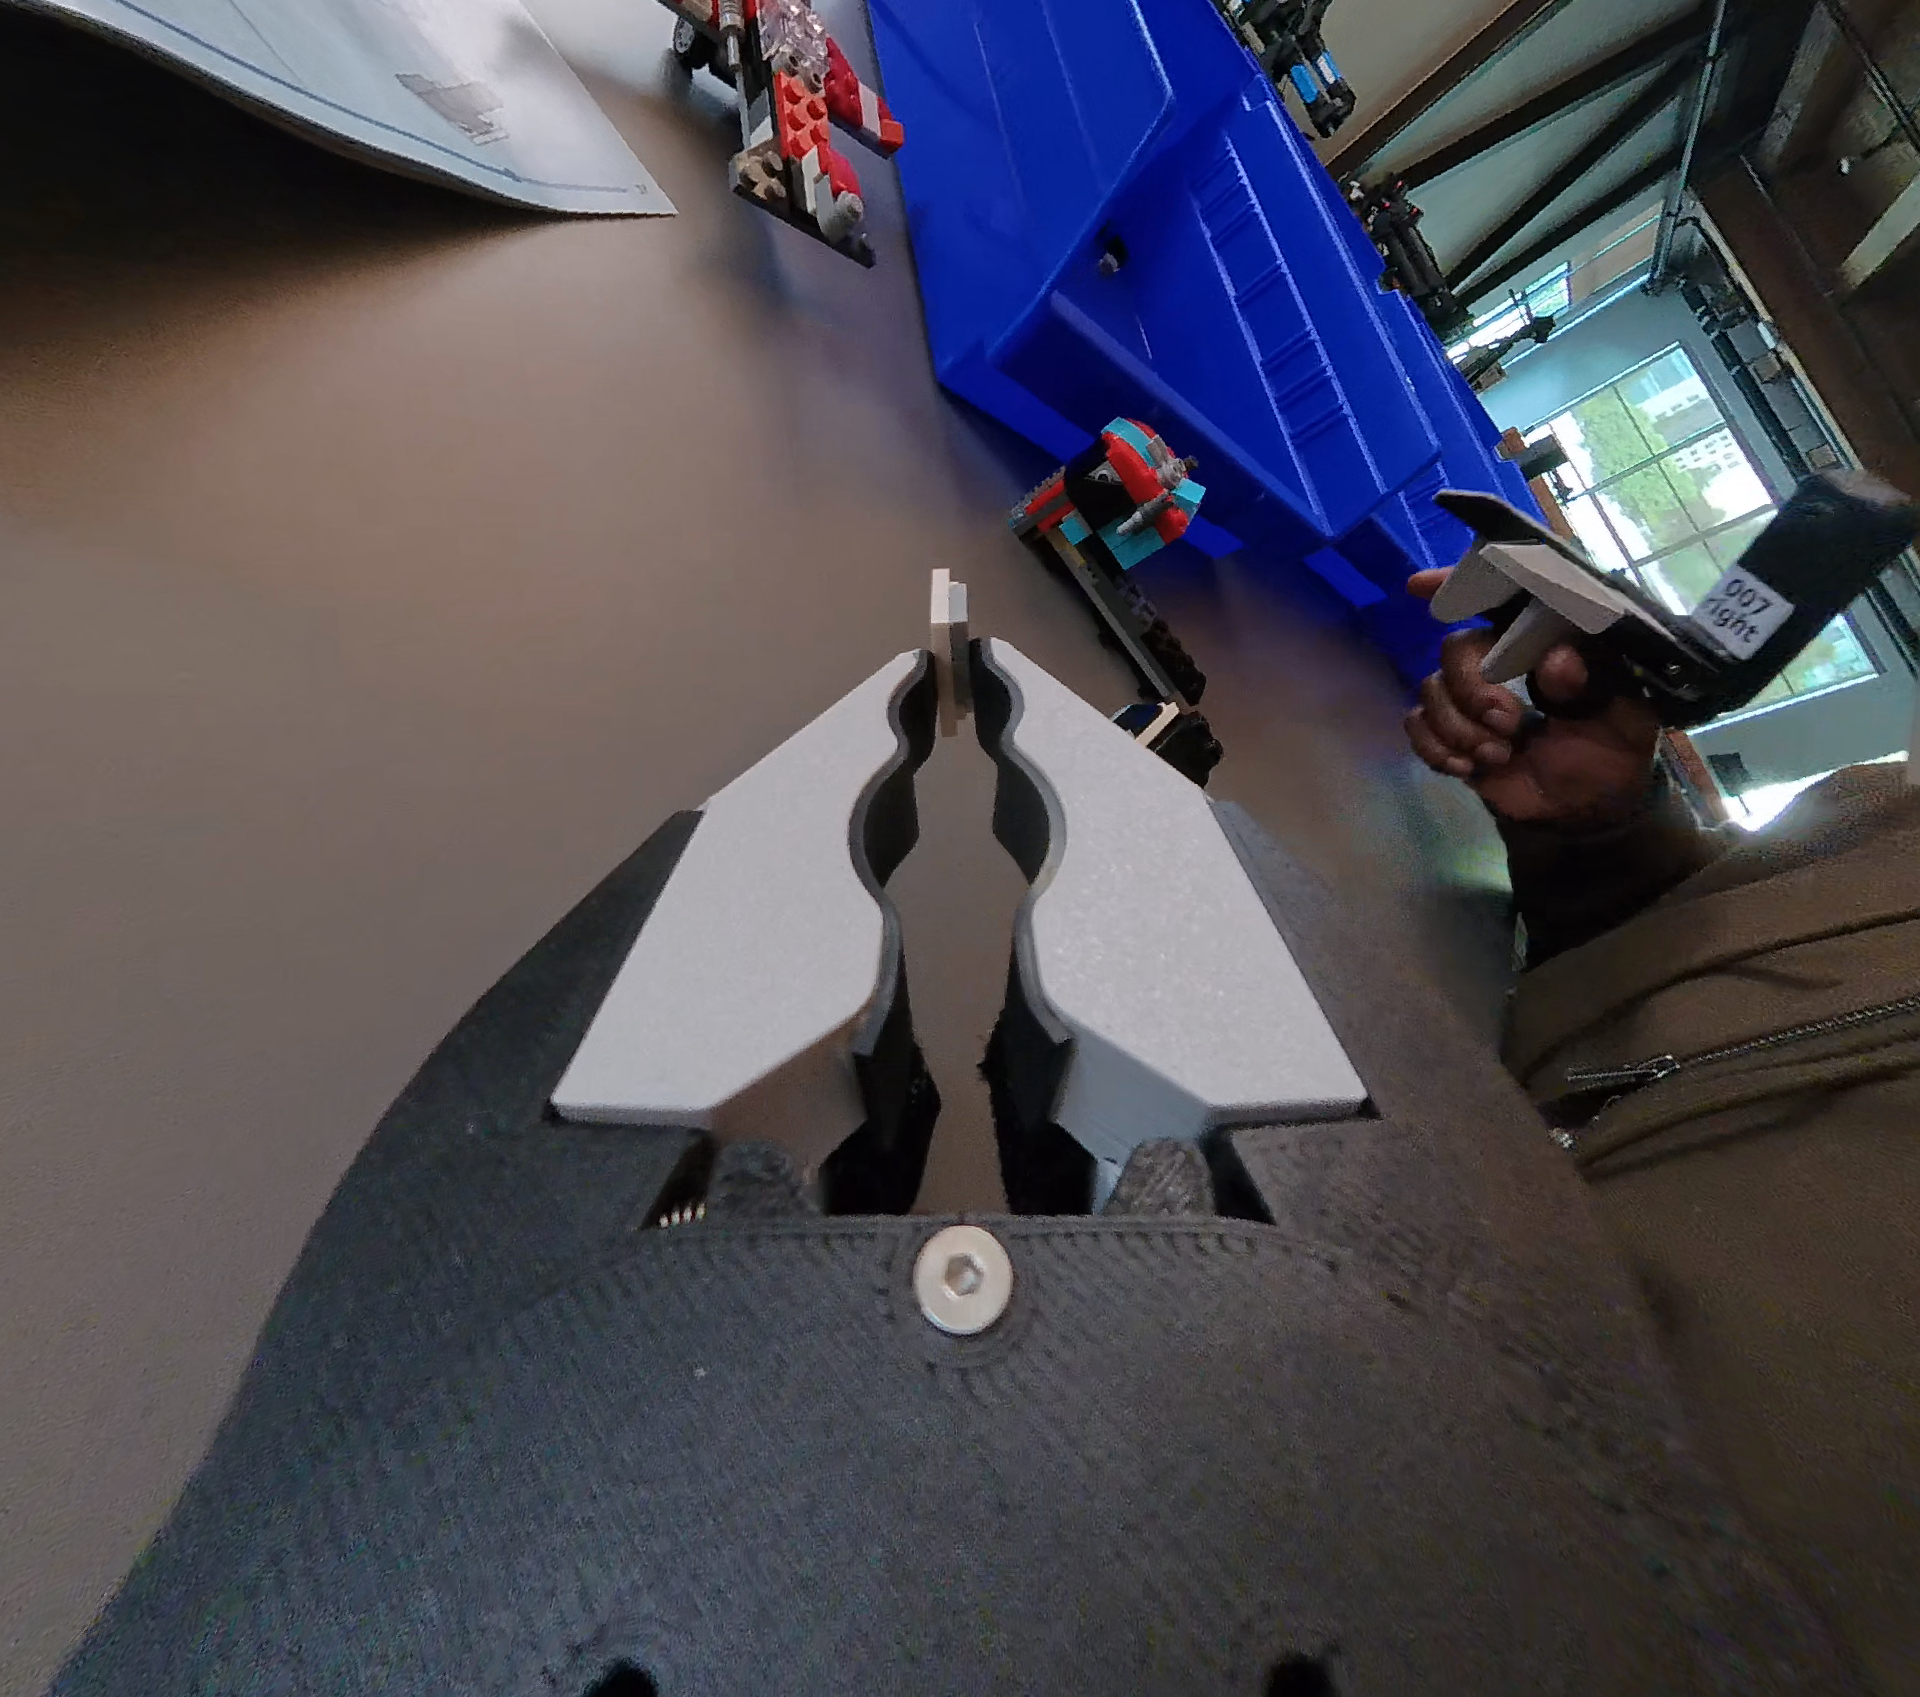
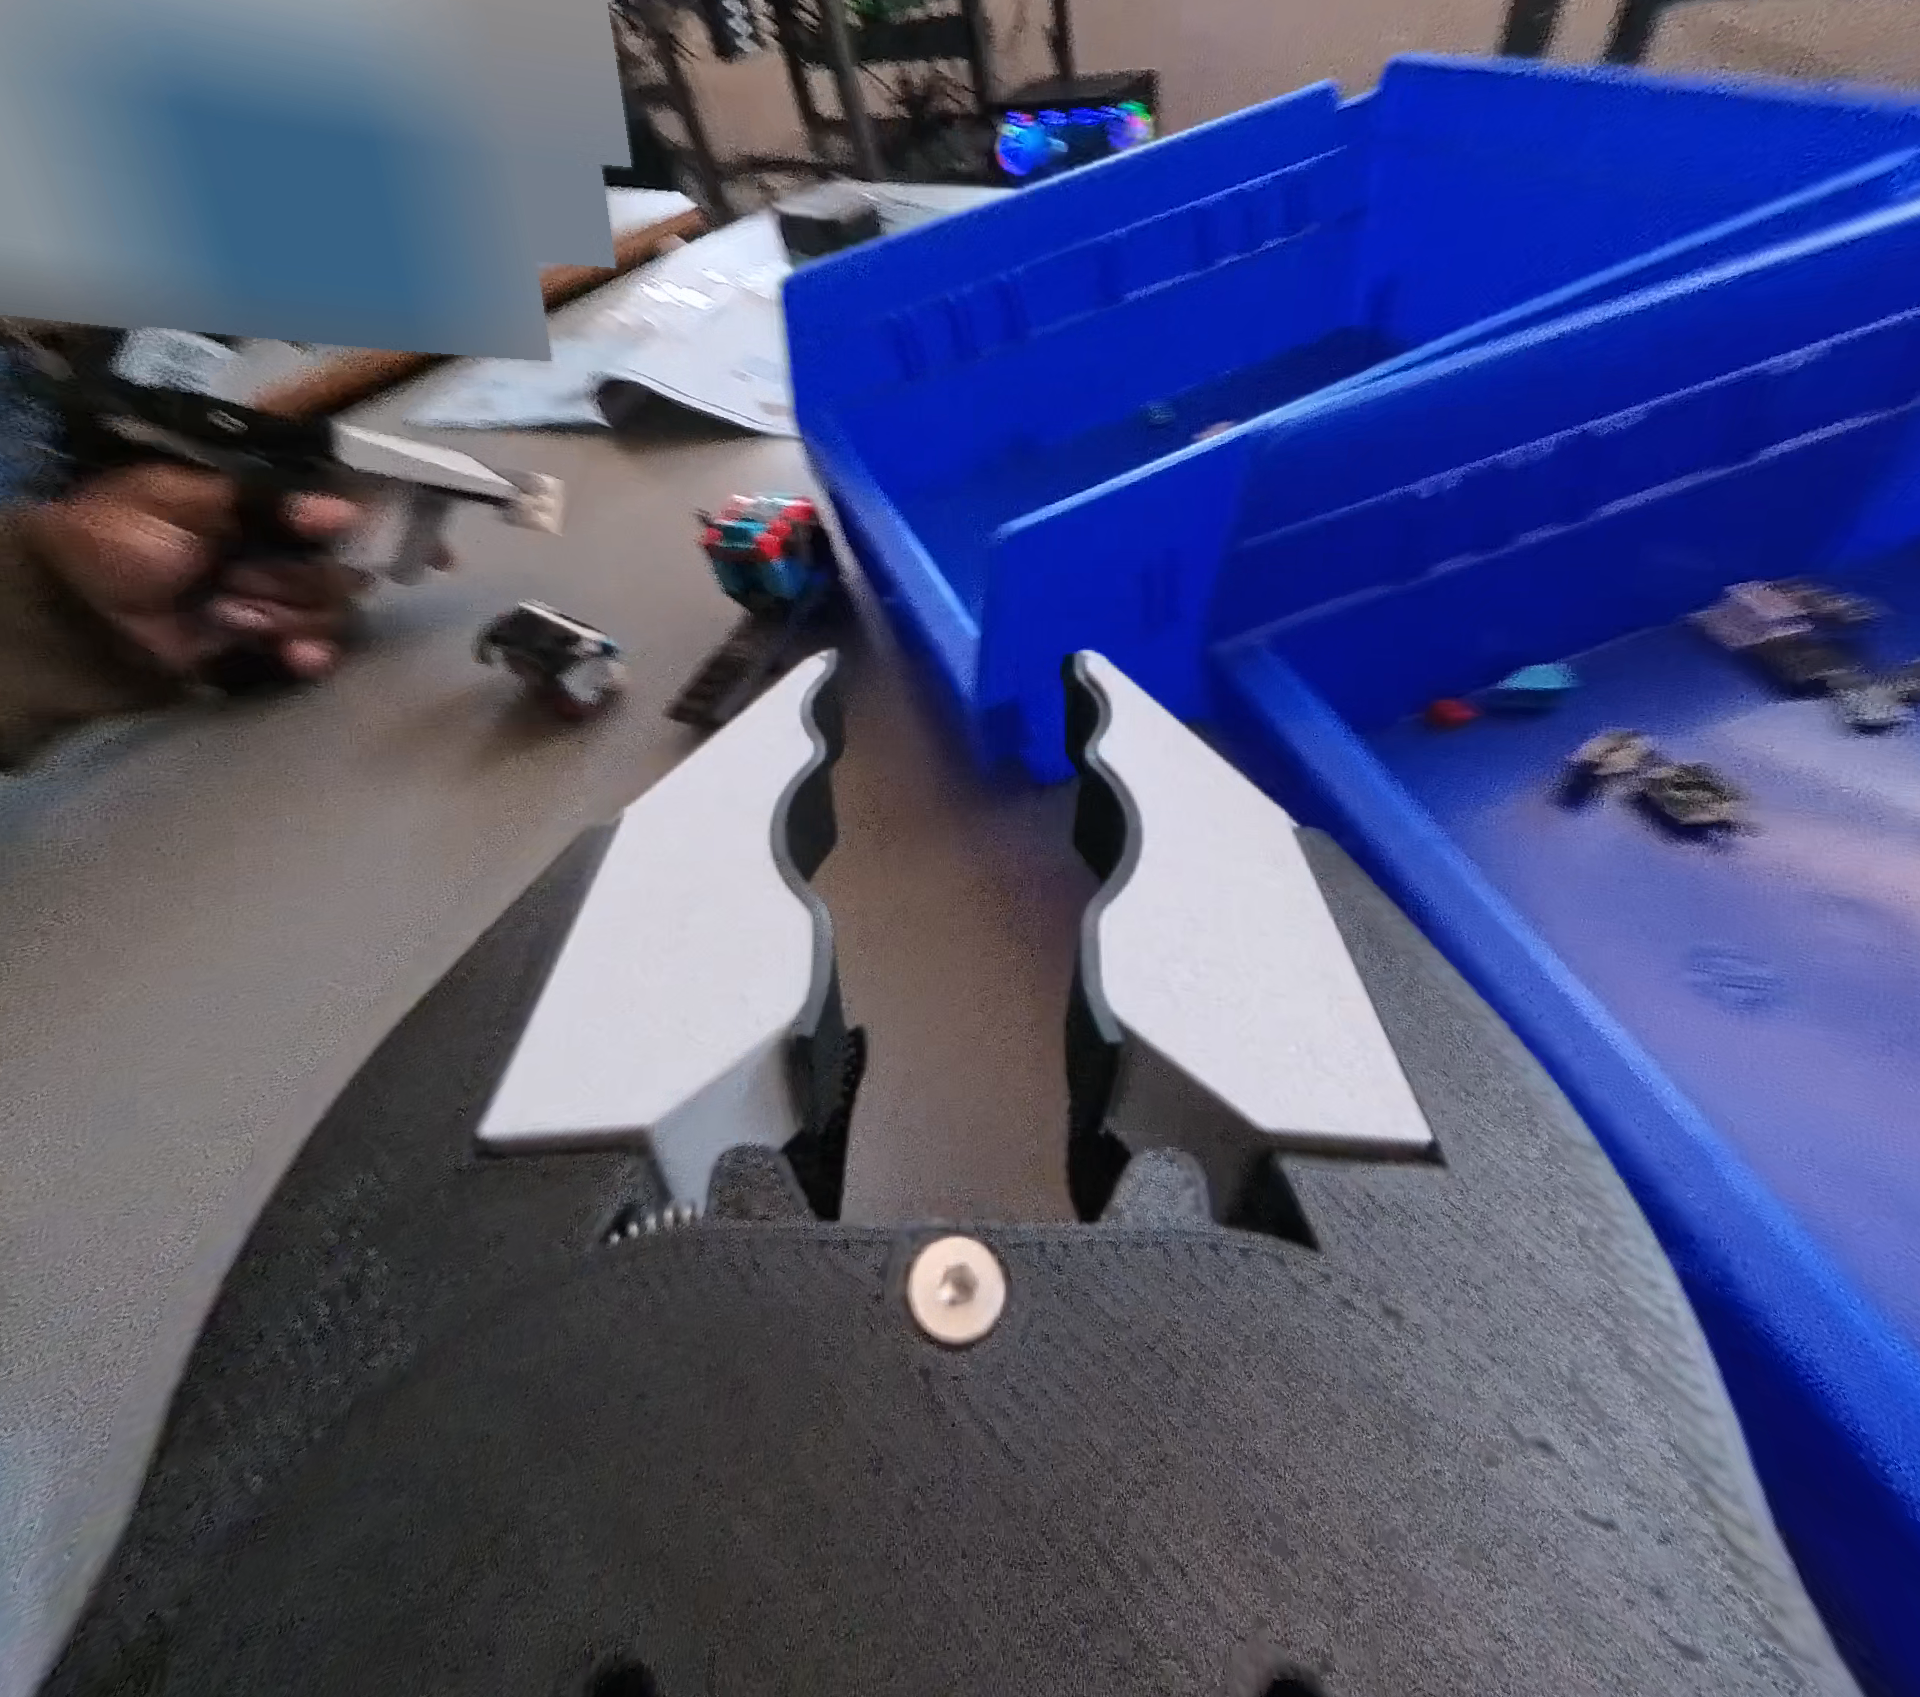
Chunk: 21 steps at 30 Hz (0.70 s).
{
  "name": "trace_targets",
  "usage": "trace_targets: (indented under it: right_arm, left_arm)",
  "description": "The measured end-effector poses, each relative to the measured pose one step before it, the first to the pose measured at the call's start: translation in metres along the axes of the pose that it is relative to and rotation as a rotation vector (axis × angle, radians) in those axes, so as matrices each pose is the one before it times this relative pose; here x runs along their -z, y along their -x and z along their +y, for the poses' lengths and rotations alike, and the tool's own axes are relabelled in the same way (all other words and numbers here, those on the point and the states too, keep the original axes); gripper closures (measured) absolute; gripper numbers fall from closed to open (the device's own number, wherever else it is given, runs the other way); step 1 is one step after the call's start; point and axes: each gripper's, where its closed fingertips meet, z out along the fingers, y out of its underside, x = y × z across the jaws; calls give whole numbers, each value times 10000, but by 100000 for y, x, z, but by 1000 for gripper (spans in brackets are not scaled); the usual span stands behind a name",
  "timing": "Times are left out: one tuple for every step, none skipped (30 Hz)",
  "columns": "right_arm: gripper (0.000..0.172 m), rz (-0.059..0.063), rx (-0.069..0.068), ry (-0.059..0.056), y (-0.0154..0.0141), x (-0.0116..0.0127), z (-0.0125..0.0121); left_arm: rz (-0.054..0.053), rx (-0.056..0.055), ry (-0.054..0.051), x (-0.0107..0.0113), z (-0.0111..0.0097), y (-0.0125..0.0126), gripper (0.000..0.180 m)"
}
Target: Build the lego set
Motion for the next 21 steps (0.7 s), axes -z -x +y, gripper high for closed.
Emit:
trace_targets:
  right_arm:
    - [123, 557, 728, 293, -632, 504, -234]
    - [119, 564, 704, 315, -808, 513, -196]
    - [117, 526, 677, 445, -916, 403, 37]
    - [111, 492, 636, 635, -1002, 250, 401]
    - [104, 489, 545, 638, -1070, 165, 545]
    - [102, 393, 457, 583, -904, 63, 616]
    - [100, 301, 355, 557, -680, -59, 683]
    - [96, 205, 241, 478, -446, -145, 626]
    - [95, 85, 180, 448, -165, -222, 616]
    - [95, 16, 164, 457, 4, -335, 655]
    - [94, 3, 175, 428, 80, -399, 640]
    - [93, -8, 172, 378, 129, -446, 588]
    - [92, -69, 150, 408, 231, -481, 650]
    - [92, -152, 112, 409, 349, -534, 674]
    - [92, -218, 103, 411, 473, -560, 693]
    - [92, -213, 127, 417, 526, -520, 694]
    - [87, -47, 141, 260, 341, -399, 441]
    - [85, 170, 180, 91, 60, -153, 109]
    - [84, 111, 126, 51, 104, 19, -2]
    - [85, -67, 2, -20, 291, 106, -78]
    - [85, -129, -39, -46, 351, 182, -92]
  left_arm:
    - [41, -37, 18, -5, 22, -80, 173]
    - [50, -38, 31, -28, 40, -92, 173]
    - [44, -31, 38, -27, 43, -68, 173]
    - [43, -21, 40, -16, 47, -71, 173]
    - [50, -18, 35, -23, 38, -68, 173]
    - [47, -17, 24, -9, 20, -67, 173]
    - [35, -18, 19, -2, 23, -55, 173]
    - [35, -24, 13, -7, 21, -57, 173]
    - [42, -33, 2, 10, 11, -84, 173]
    - [43, -41, -15, 30, 1, -95, 173]
    - [37, -40, -25, 35, -18, -92, 174]
    - [33, -33, -25, 42, -24, -69, 174]
    - [38, -25, -16, 26, -1, -86, 174]
    - [38, -22, -7, 29, 11, -73, 174]
    - [28, -19, -10, 36, 8, -61, 174]
    - [25, -8, -14, 41, 5, -48, 174]
    - [26, -4, -24, 43, -7, -51, 174]
    - [31, -4, -23, 54, -11, -49, 174]
    - [22, 4, -16, 40, -12, -39, 174]
    - [10, 8, -9, 1, -10, -3, 174]
    - [7, 18, 20, -20, 14, 8, 174]
